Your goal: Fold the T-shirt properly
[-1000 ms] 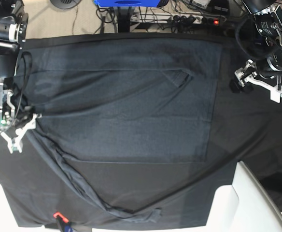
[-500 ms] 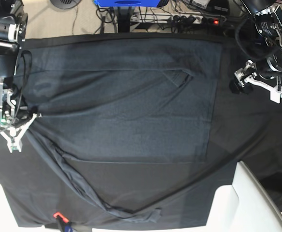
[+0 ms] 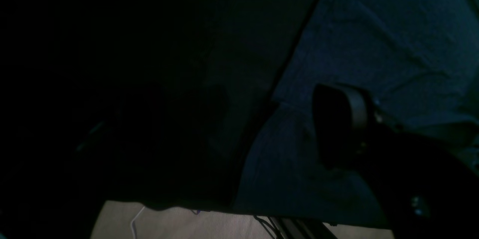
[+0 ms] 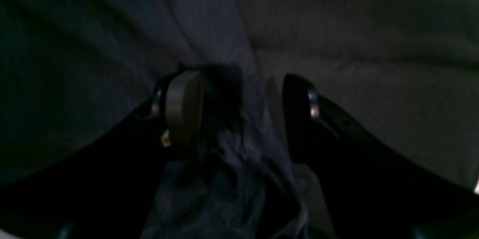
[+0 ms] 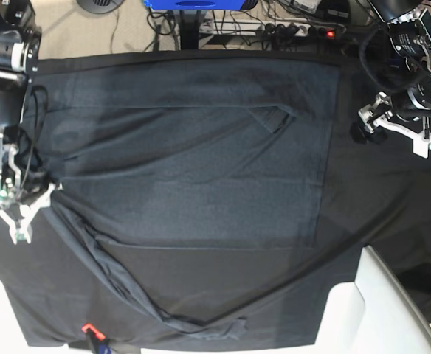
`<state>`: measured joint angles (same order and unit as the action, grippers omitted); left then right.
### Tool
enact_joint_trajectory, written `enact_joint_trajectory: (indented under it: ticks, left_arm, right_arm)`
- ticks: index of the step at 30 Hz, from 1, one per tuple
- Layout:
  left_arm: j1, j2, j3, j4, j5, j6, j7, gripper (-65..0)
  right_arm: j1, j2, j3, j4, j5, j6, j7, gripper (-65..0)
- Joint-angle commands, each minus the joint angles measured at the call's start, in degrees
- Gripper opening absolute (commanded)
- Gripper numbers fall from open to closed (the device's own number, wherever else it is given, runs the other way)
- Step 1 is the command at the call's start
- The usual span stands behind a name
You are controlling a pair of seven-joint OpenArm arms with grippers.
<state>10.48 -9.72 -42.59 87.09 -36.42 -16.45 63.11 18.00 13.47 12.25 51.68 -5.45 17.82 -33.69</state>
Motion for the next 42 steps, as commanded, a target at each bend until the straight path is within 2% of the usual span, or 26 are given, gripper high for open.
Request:
enact_joint_trajectory:
  ticks: [1,8,18,25,30,38,42]
  left_arm:
    - [-0.41,-0.79,-0.18,0.78,-0.98,-0.12,-0.83,-5.6]
    - [-0.41,-0.79,-0.18,0.78,-0.98,-0.12,-0.83,-5.6]
    - [-0.50,-0.79,-0.18,0.78,-0.98,-0.12,-0.83,-5.6]
    - [-0.24,-0.79,-0.18,0.78,-0.98,-0.12,-0.83,-5.6]
    - [-0.33,-0.79,-0.18,0.78,-0.98,-0.12,-0.83,-5.6]
    - [-0.24,-0.79,-0.18,0.78,-0.98,-0.12,-0.83,-5.6]
    - [-0.15,-0.70,-0.18,0.78,-0.98,-0.12,-0.83,-5.6]
  right_arm:
    - [1.74,1.07,0.19,1.11,-0.13,-0.11,0.59,-32.4]
    - [2.26,2.57,0.19,0.58,-0.13,-0.11,0.86,-32.4]
    - [2.18,3.10,0.28,-2.14,-0.13,-0.11,1.03,-32.4]
    - [2.09,3.27,0.28,-3.64,-0.13,-0.11,3.14,-33.2]
    - [2.62,3.36,0.19,-6.71,-0.13,-0.11,3.32,-50.0]
    - [2.62,3.36,0.19,-6.01,-0.13,-0.11,4.37,-64.5]
    - [2.35,3.36,0.19,-3.46,-0.13,-0.11,5.34,-64.7]
